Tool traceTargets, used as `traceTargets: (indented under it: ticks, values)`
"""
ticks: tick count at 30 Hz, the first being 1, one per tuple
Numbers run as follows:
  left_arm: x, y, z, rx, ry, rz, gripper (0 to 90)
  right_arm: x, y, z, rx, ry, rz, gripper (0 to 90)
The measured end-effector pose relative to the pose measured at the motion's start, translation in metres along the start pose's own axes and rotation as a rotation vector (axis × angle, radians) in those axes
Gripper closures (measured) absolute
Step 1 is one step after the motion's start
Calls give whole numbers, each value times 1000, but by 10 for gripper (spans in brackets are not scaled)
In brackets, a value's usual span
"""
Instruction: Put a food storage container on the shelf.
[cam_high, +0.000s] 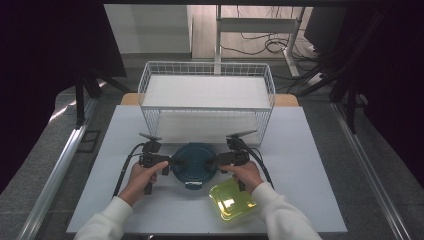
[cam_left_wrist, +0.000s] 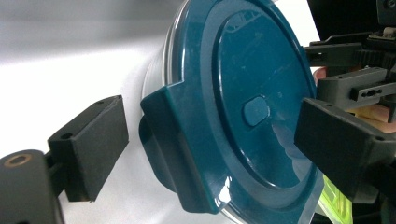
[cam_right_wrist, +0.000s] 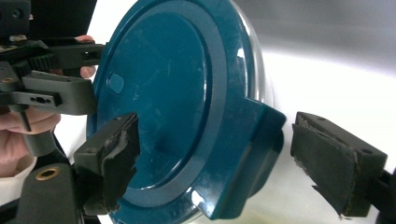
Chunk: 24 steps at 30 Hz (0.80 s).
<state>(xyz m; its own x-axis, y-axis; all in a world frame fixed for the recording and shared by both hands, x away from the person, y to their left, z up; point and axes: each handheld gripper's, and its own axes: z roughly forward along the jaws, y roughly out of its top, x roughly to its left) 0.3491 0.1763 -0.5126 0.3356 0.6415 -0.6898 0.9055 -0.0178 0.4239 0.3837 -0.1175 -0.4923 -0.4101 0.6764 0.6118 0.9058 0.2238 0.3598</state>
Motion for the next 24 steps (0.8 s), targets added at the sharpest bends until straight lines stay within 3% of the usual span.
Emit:
traceTargets:
  ticks: [11, 12, 20, 24]
  values:
    - [2, -3, 2, 22, -33, -28, 211, 4, 2, 8, 31, -3, -2, 210]
    - [0, -3, 2, 26, -13, -26, 231, 4, 3, 8, 34, -3, -2, 217]
    - [-4, -2, 2, 16, 6, -81, 253, 4, 2, 8, 20, -1, 48, 248]
    - [-6, -3, 0, 15, 9, -84, 270, 7, 1, 6, 2, -7, 69, 270]
